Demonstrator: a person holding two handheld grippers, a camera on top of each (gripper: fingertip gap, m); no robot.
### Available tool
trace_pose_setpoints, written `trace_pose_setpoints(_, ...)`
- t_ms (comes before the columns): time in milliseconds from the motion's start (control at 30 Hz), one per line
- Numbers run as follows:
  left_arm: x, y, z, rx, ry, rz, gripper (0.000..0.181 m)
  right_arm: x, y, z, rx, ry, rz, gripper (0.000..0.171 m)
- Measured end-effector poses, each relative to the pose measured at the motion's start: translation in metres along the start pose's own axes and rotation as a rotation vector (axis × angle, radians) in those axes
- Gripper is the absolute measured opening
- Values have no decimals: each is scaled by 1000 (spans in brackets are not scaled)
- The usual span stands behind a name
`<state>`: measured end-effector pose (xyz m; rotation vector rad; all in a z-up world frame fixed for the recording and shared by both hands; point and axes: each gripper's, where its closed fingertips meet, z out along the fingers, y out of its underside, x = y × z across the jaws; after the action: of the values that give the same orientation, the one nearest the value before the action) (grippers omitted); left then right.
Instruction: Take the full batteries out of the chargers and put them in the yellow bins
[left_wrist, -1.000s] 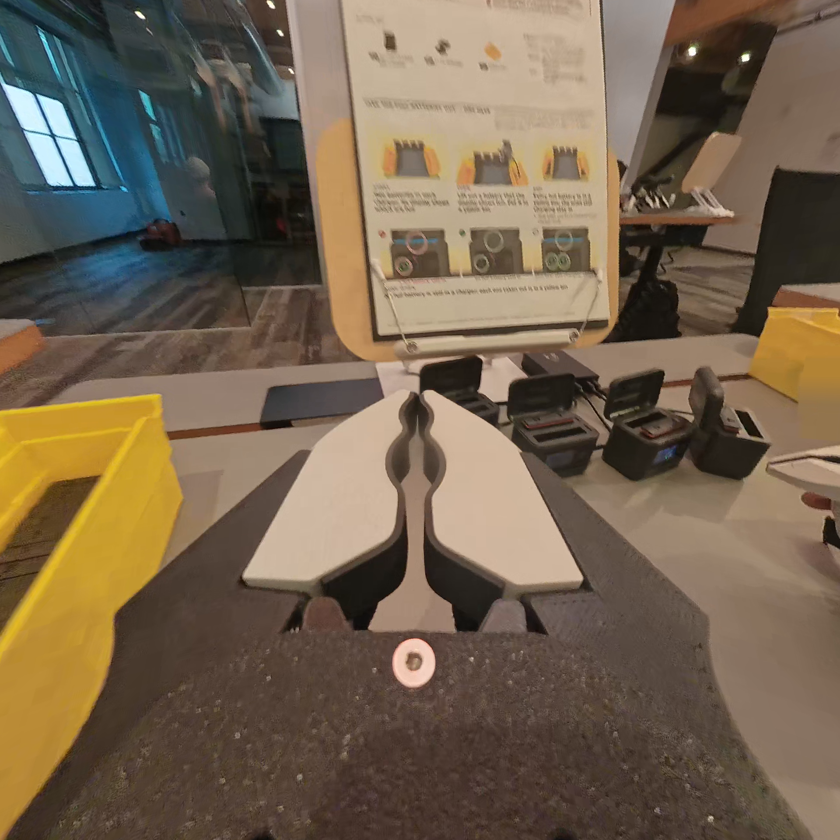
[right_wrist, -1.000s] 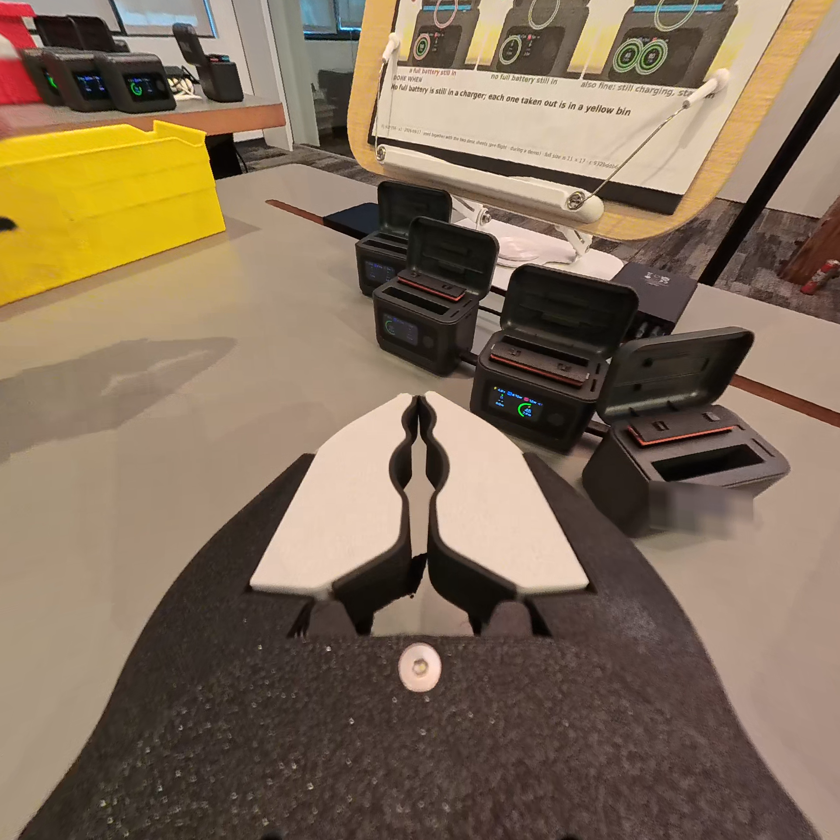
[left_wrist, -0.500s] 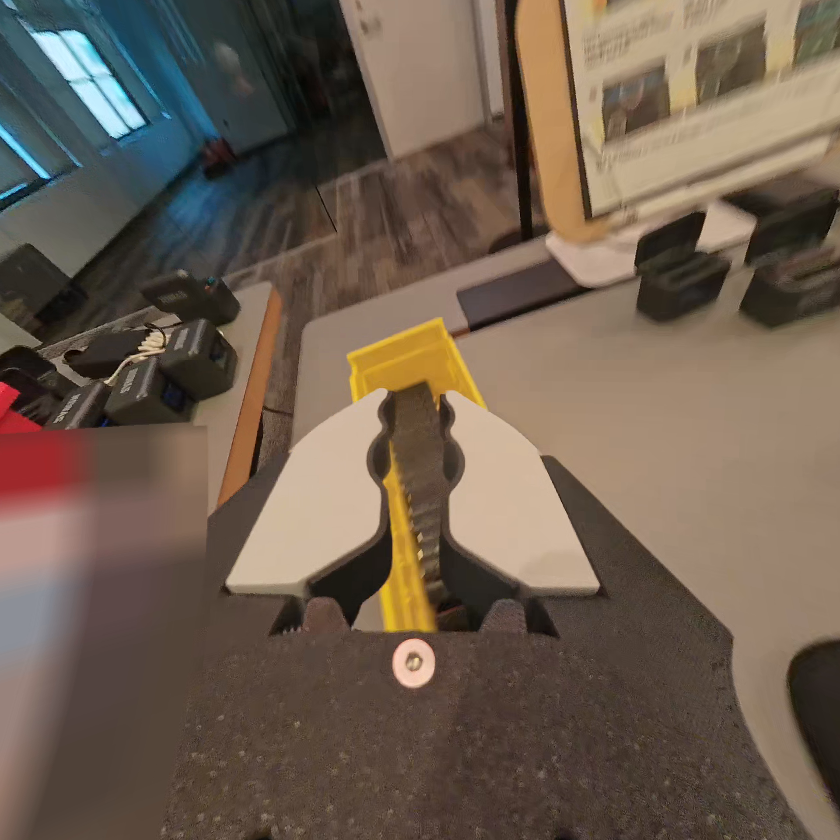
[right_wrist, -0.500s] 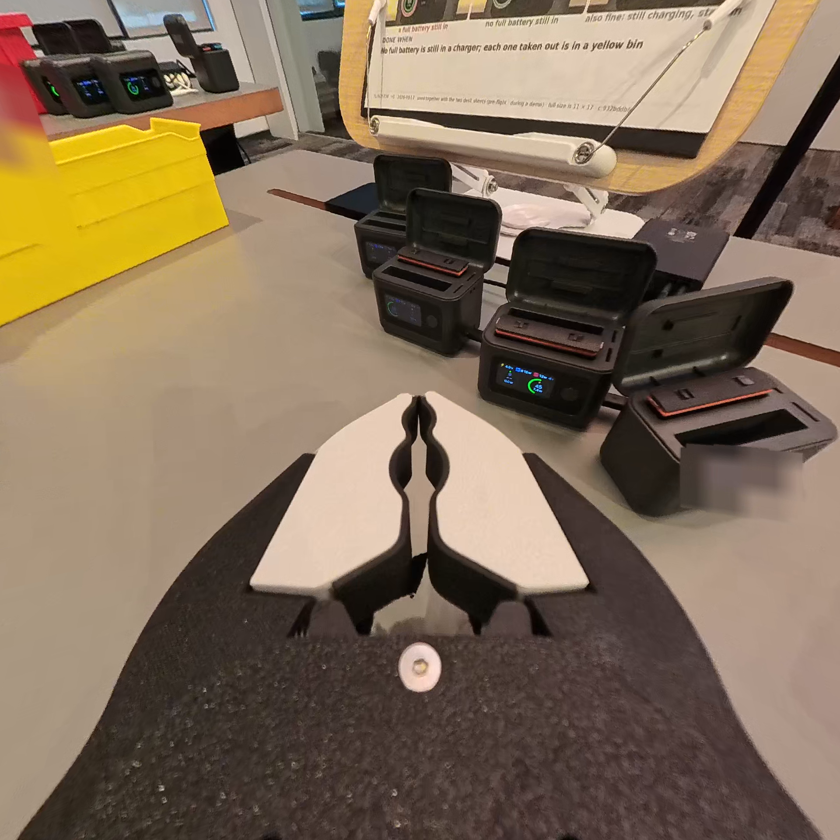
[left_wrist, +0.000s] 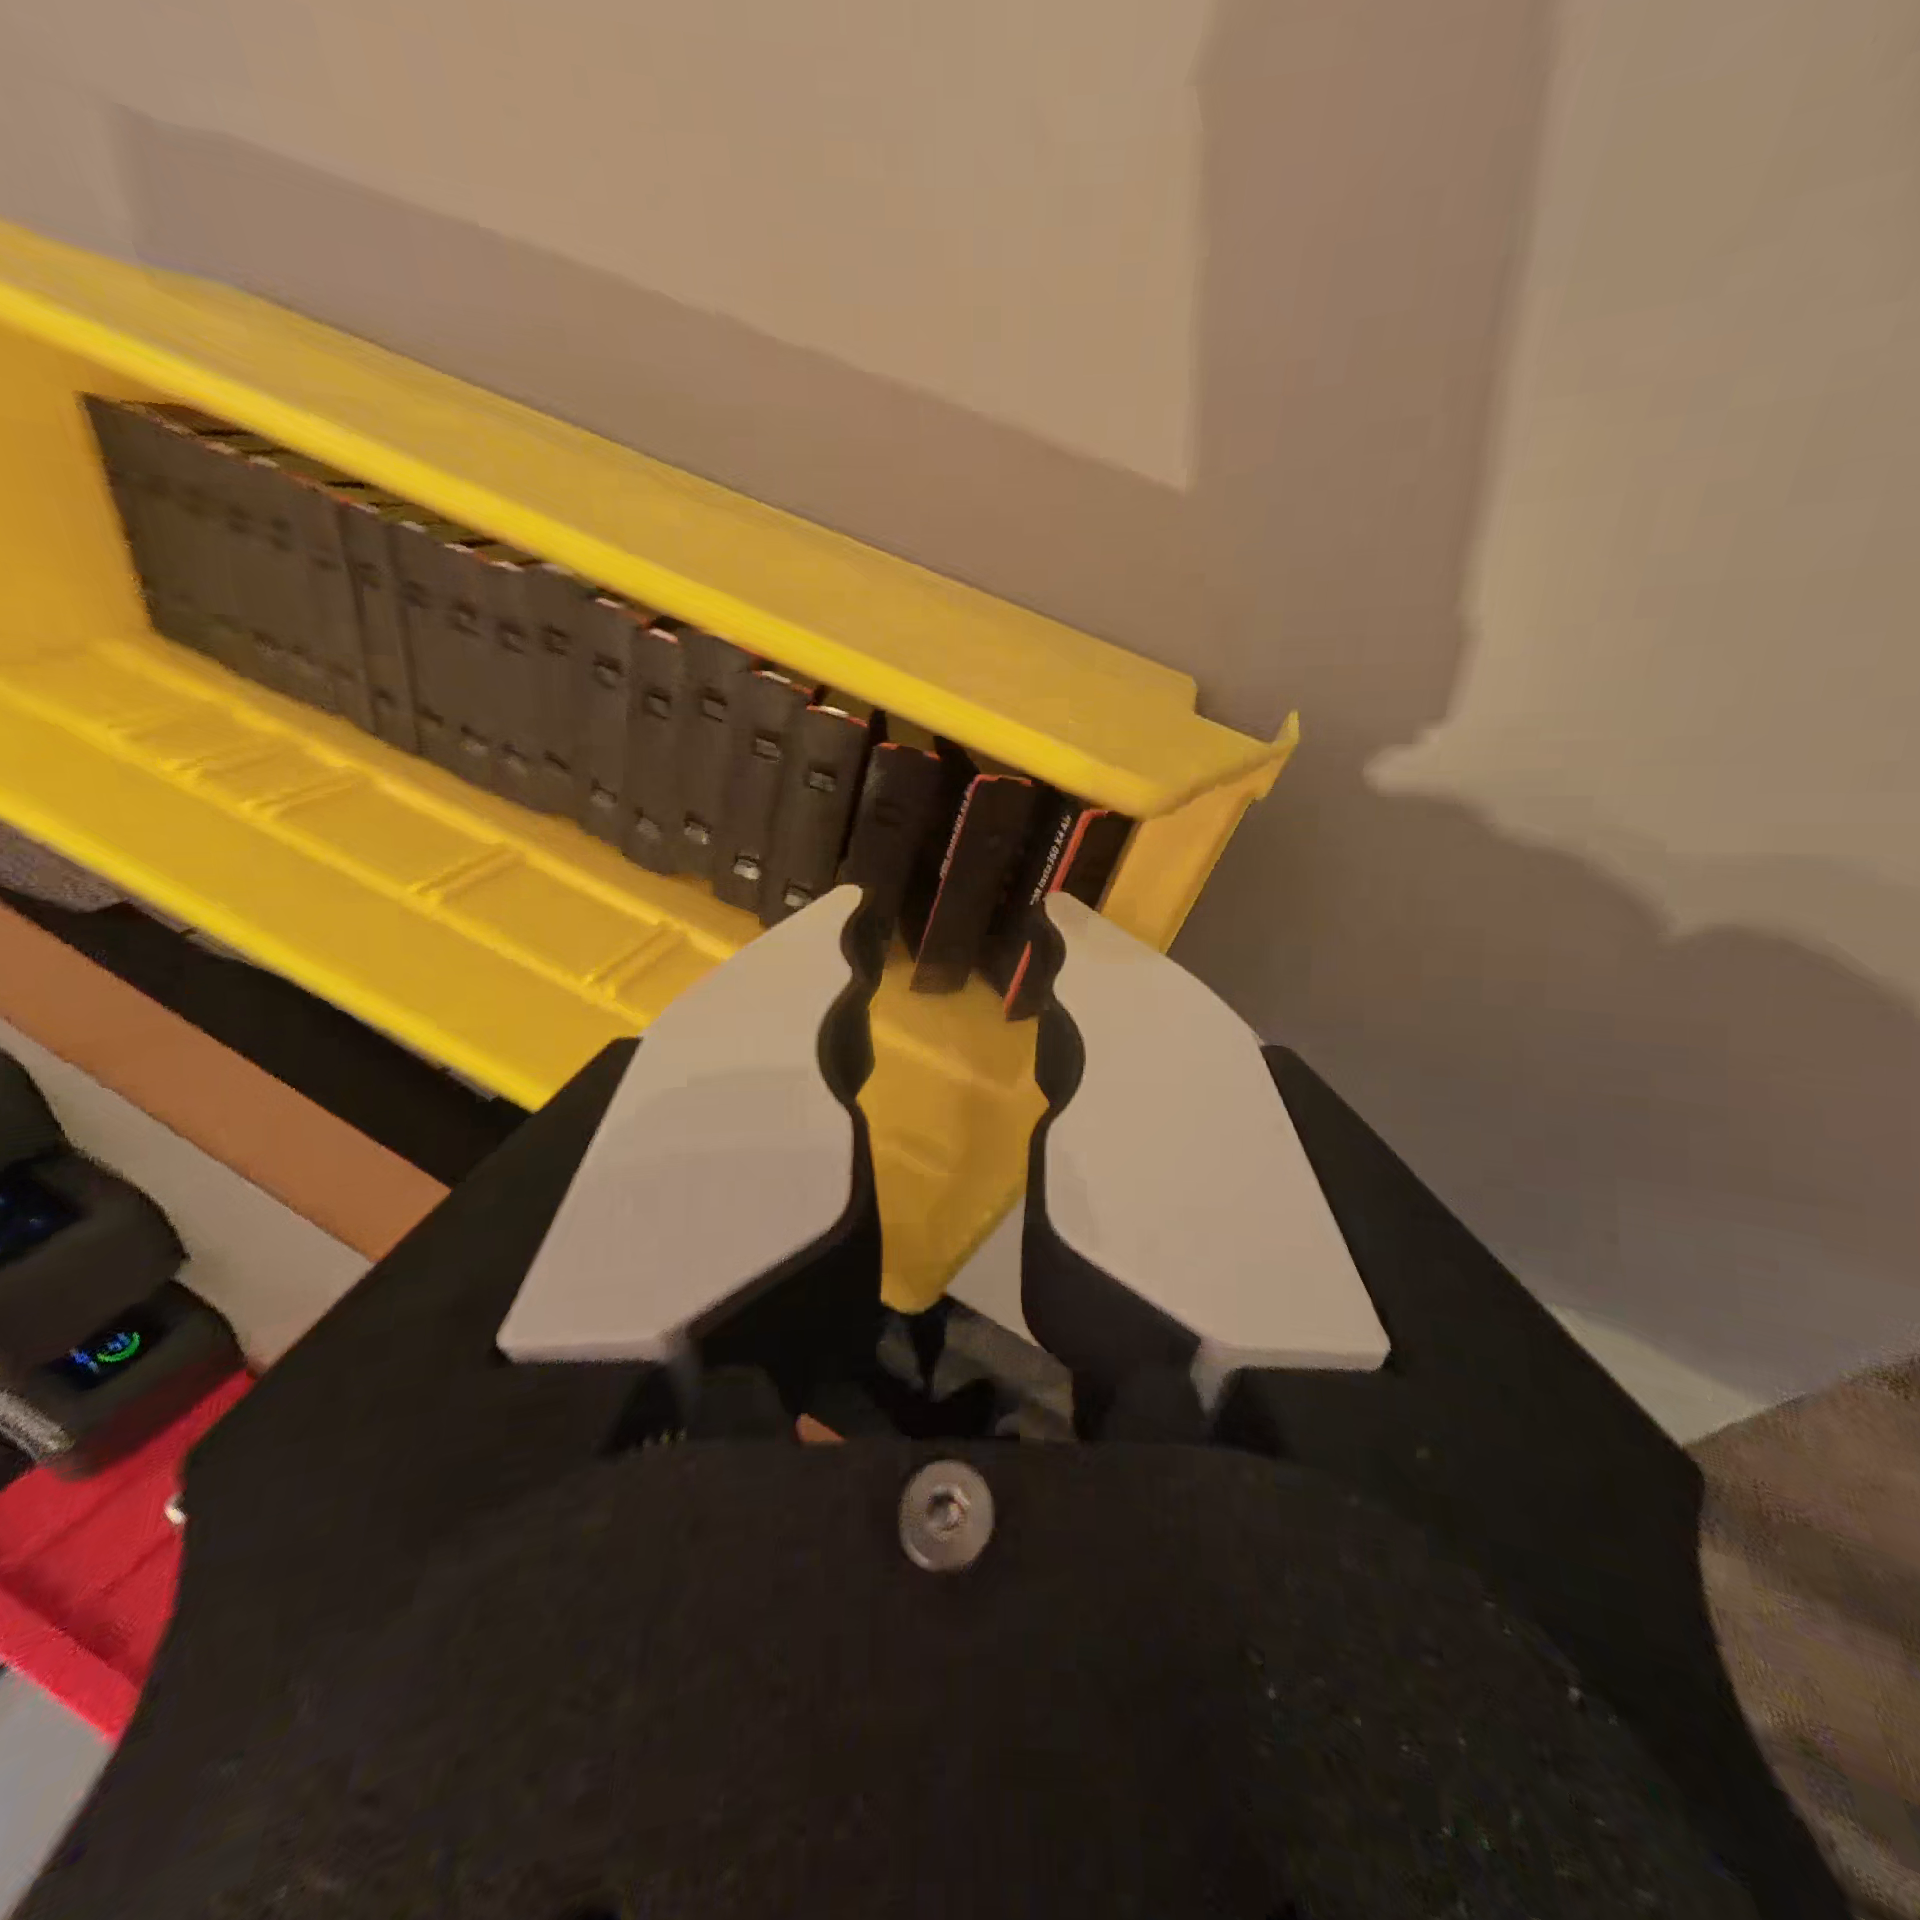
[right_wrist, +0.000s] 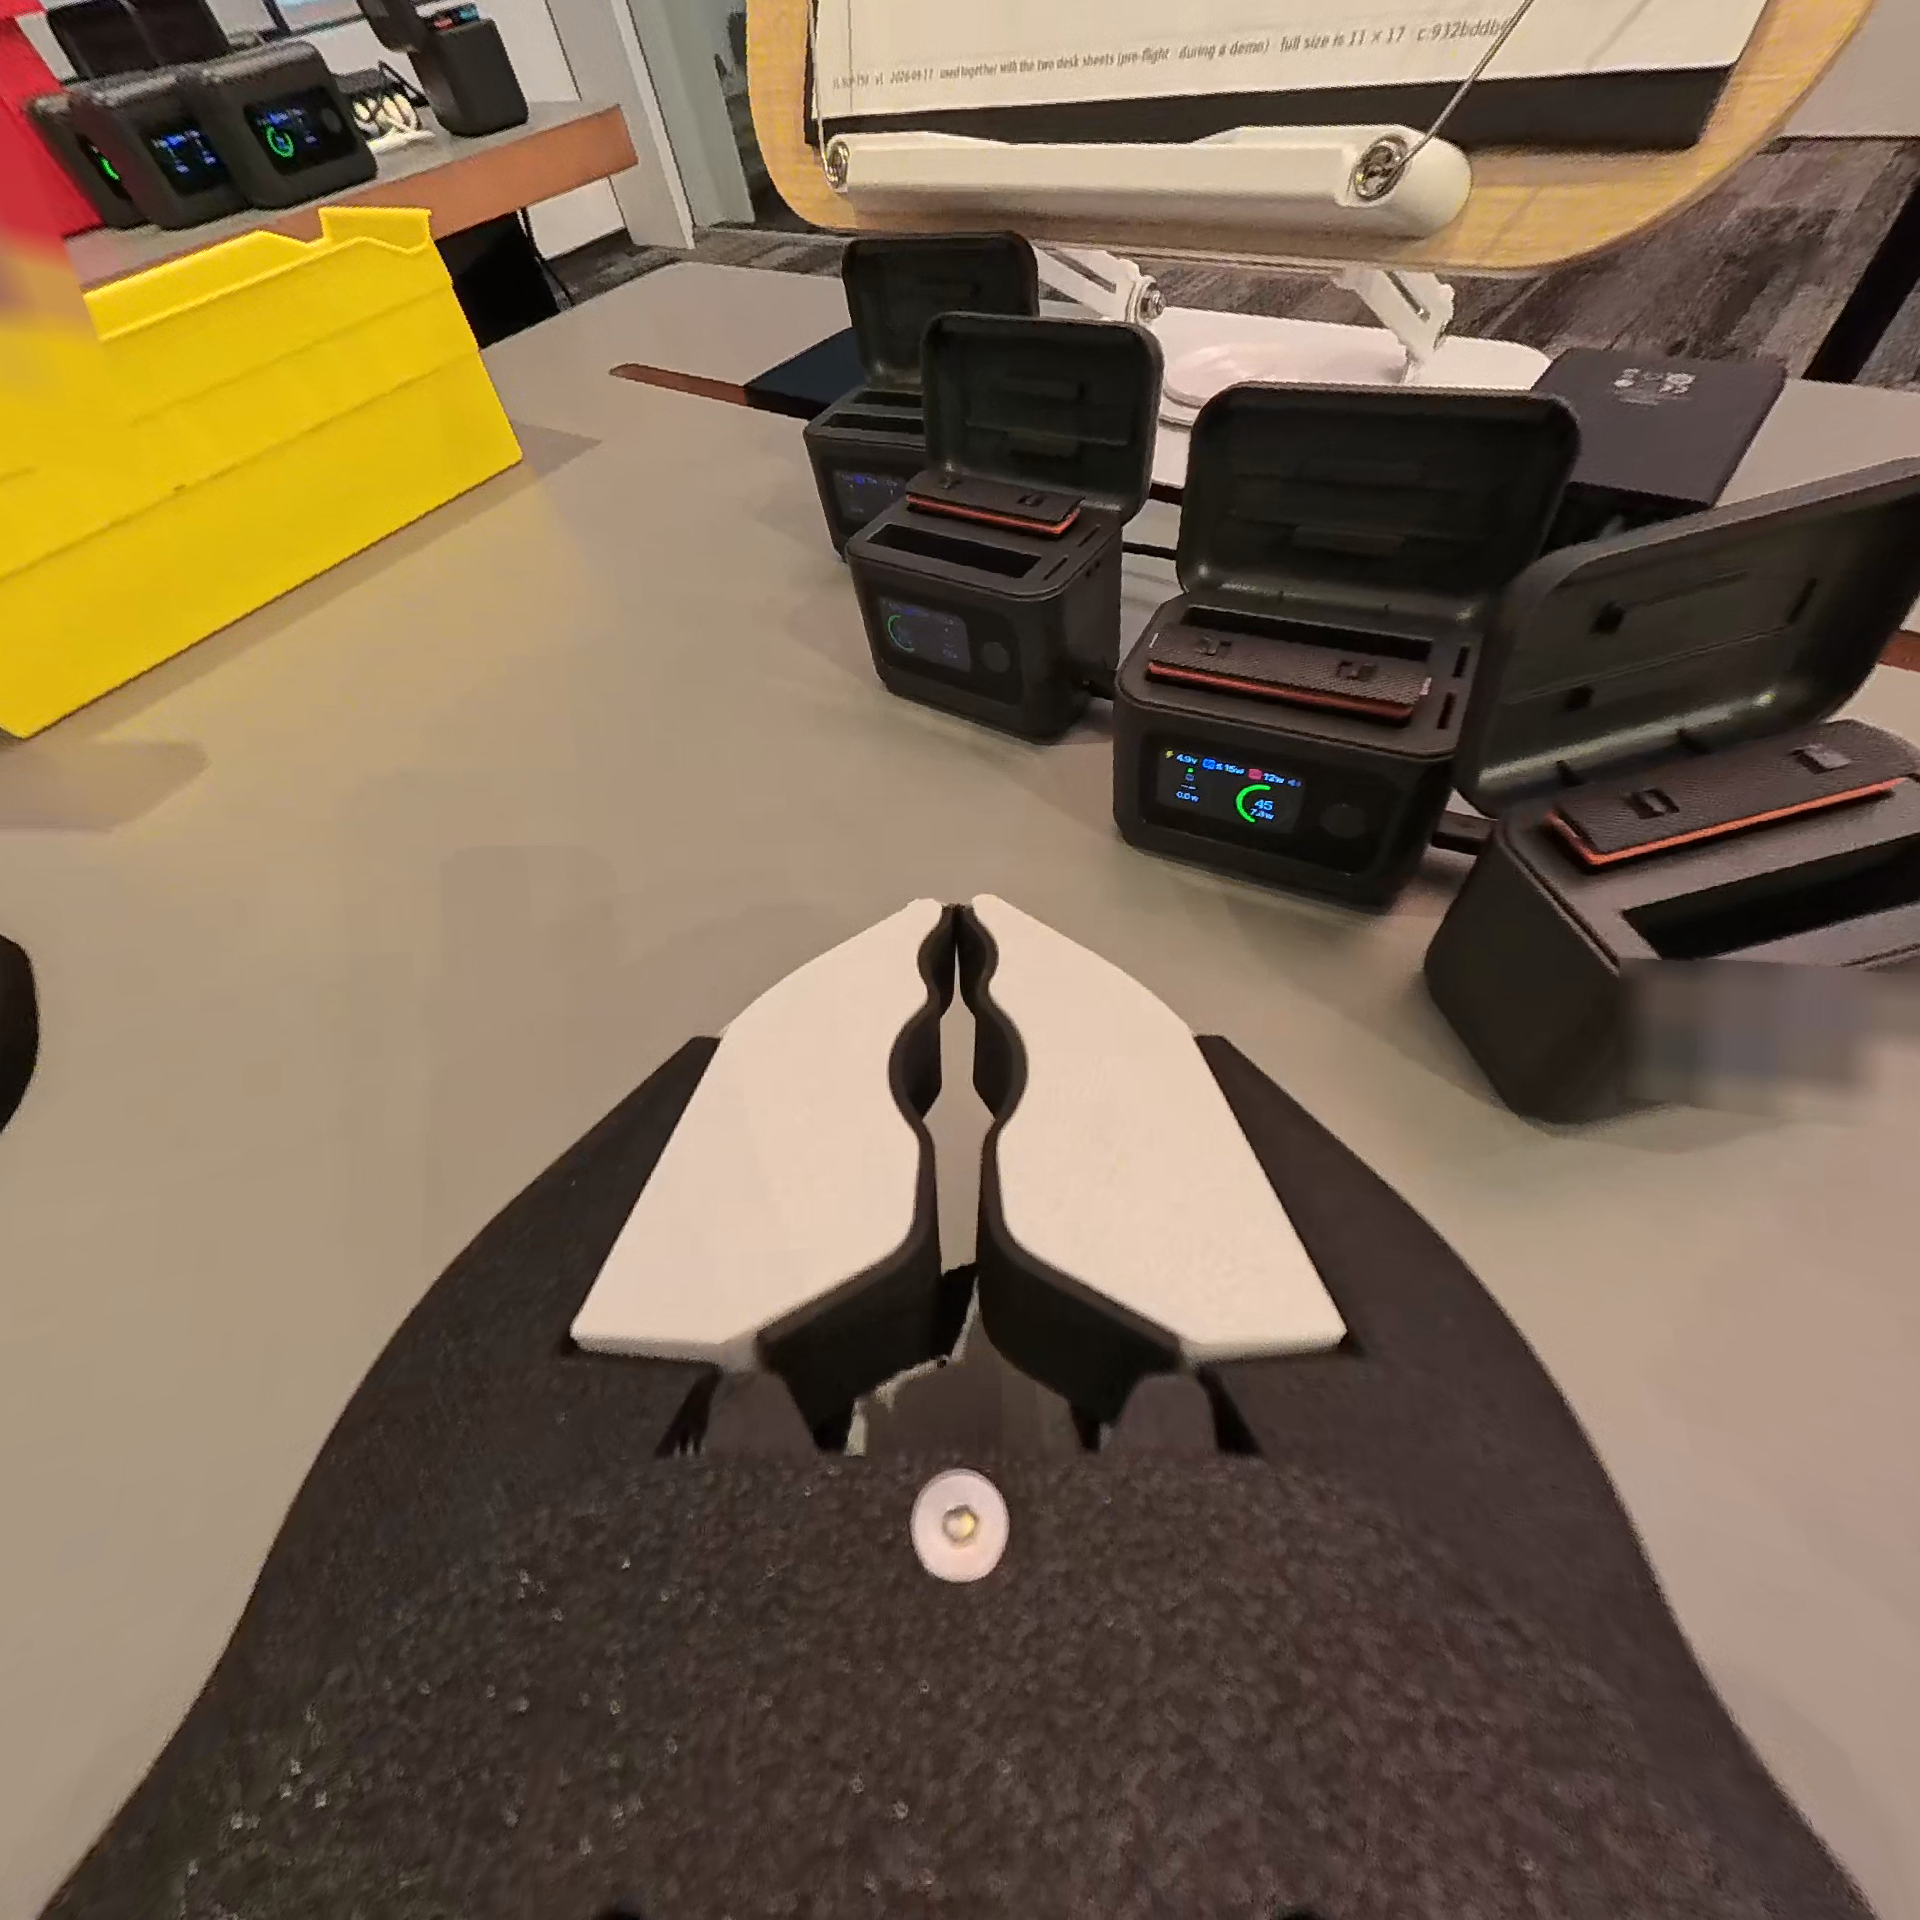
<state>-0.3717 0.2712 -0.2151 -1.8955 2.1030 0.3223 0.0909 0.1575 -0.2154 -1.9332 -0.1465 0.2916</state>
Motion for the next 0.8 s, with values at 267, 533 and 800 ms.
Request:
trace_pose_setpoints(267,-1,5,27,-131,28,123,21,-2,3,2,-21,-13,-8,0)
trace_pose_setpoints(533,-17,2,26,-166,-146,157,46,-2,5,2,-32,-14,-12,0)
trace_pose_setpoints(800,-30,6,20,-103,-417,172,23,-2,7,3,-42,-10,-18,0)
